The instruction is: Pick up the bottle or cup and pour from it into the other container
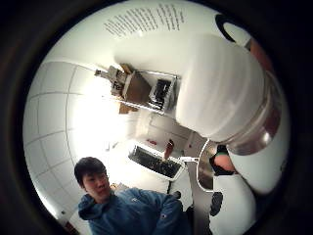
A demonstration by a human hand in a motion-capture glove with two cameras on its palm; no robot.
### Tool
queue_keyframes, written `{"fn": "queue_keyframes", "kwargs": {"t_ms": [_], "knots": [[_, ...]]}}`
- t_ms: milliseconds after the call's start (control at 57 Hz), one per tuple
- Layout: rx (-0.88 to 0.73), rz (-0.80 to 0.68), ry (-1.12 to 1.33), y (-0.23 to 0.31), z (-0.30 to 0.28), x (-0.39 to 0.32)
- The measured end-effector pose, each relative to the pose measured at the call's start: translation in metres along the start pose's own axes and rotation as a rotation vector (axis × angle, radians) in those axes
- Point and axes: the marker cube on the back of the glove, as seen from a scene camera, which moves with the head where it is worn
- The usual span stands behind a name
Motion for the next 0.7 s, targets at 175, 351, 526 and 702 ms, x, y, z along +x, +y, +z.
{"fn": "queue_keyframes", "kwargs": {"t_ms": [175, 351, 526, 702], "knots": [[-0.132, -0.019, 0.359, -0.015, -0.006, -0.042], [-0.328, 0.017, 0.724, -0.025, 0.0, -0.089], [-0.533, -0.035, 1.141, -0.032, 0.019, -0.123], [-0.691, -0.073, 1.542, -0.038, 0.048, -0.145]]}}
